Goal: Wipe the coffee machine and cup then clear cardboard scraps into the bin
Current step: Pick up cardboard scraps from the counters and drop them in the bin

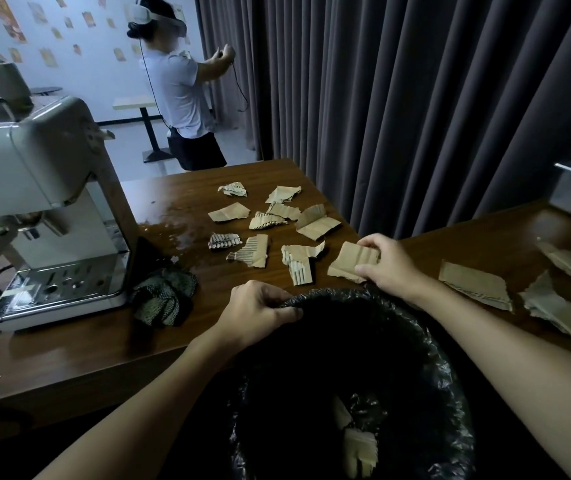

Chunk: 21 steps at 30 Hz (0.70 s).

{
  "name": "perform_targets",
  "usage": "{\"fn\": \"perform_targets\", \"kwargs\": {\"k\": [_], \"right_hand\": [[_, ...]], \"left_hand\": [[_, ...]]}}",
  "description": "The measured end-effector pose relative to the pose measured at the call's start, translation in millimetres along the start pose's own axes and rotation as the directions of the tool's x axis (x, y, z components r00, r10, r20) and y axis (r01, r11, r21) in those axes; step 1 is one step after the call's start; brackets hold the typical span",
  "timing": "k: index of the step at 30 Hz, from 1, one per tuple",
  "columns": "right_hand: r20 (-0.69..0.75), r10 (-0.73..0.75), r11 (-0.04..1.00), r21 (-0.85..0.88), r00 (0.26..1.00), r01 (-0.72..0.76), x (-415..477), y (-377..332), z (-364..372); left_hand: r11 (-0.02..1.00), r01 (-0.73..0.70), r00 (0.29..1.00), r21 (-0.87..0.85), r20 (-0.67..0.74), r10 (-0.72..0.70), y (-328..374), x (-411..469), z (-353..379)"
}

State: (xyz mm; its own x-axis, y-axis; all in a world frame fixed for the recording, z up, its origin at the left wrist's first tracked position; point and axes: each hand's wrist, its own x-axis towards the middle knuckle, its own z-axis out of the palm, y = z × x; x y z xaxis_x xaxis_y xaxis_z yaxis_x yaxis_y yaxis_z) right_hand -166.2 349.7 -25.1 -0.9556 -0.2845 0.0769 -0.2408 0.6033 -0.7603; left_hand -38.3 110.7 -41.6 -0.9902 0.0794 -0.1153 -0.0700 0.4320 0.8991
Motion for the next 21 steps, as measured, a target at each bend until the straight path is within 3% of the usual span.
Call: {"fn": "perform_targets", "kwargs": {"k": [3,4,6,8,9,12,17,21], "right_hand": [[-0.069,-0.020,0.980,0.195,0.997,0.033,-8,-14,-12],[-0.040,-0.022,0.953,0.302,0.999,0.033,-12,-19,-19],[0.169,-0.061,0.885,0.465,0.984,-0.025,-23,-29,-35],[0.434,-0.125,0.926,0.373,0.892,-0.052,-32,-33,-45],[0.476,-0.144,0.965,0.262,0.867,0.016,-35,-33,-45],[0.392,-0.172,0.985,0.069,0.904,0.158,-37,-33,-37],[0.581,-0.132,0.948,-0.161,0.803,0.273,-33,-37,-11],[0.564,-0.161,0.933,-0.180,0.810,0.311,-32,-37,-1]], "left_hand": [[1.000,0.001,1.000,0.002,0.008,-0.001,1,0,-1],[1.000,-0.003,1.000,0.014,-0.001,0.003,2,0,-2],[1.000,-0.008,1.000,0.026,-0.014,0.008,2,0,-1],[1.000,0.000,1.000,0.019,-0.017,0.000,3,0,0],[0.999,0.000,1.000,0.034,-0.029,0.001,2,0,1],[0.999,-0.008,0.999,0.053,-0.044,0.011,2,1,2],[1.000,0.020,1.000,-0.019,0.006,-0.020,2,-1,-1],[0.999,-0.014,1.000,-0.040,-0.006,0.014,-2,-3,1]]}}
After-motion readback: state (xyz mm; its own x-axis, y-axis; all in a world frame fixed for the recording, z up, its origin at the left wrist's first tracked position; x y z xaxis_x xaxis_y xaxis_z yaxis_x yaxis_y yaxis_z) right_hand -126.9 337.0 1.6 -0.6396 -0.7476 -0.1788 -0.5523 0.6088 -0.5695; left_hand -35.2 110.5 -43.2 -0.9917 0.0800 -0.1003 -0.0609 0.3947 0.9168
